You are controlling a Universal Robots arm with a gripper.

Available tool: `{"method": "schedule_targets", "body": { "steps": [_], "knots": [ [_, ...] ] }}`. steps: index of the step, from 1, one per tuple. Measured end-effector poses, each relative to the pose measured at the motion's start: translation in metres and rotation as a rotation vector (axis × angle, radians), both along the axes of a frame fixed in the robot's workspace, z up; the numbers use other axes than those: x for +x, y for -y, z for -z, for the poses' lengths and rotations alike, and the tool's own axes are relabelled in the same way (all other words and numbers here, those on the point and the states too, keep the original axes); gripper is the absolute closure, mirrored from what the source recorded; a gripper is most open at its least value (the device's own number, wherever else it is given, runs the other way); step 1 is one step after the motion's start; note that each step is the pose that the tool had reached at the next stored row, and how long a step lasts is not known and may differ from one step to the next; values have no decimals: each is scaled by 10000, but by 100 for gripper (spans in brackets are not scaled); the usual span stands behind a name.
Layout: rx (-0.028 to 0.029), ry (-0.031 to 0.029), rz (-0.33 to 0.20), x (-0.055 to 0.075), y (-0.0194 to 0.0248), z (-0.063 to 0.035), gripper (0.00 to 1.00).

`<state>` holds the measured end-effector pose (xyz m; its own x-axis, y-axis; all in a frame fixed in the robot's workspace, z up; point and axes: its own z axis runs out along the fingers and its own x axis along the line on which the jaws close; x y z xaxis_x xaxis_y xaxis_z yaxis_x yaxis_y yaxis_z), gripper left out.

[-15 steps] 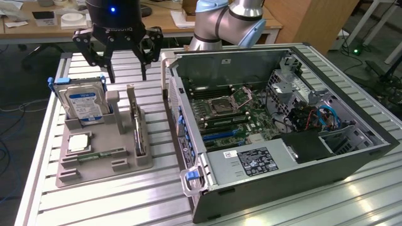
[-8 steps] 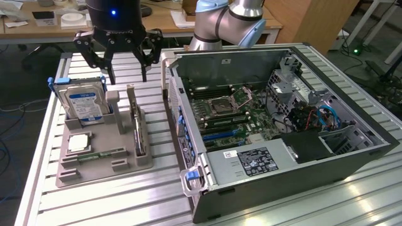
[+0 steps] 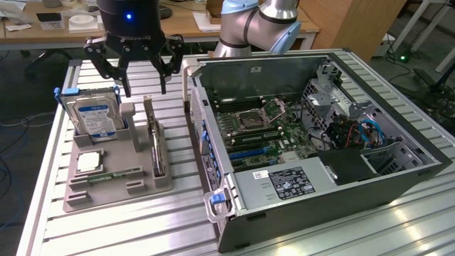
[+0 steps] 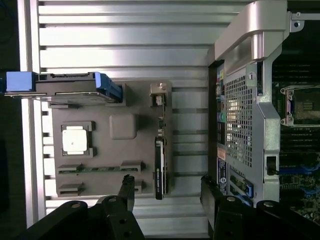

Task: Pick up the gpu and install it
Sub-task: 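Pick up the gpu and move the gpu toward the slot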

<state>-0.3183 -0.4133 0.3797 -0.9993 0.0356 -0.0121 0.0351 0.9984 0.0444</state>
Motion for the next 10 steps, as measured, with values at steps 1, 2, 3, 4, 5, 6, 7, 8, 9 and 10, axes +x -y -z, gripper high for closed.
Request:
{"method": "schedule_targets", "body": {
  "steps": [1,2,3,4,5,6,7,8,9,10],
  "knots": [
    [-1,-1,-3,1,5,5,35],
    [0,0,-3,1,8,14,35],
    [1,2,0,0,10,24,35],
    [0,10,-1,0,14,33,35],
    [0,21,0,0,17,43,35],
    [0,29,0,0,19,54,35],
    [0,32,0,0,20,65,35],
    [0,33,-1,1,23,76,35],
    [0,33,-2,1,26,85,35],
    [-1,33,-2,1,31,93,35]
  ]
}}
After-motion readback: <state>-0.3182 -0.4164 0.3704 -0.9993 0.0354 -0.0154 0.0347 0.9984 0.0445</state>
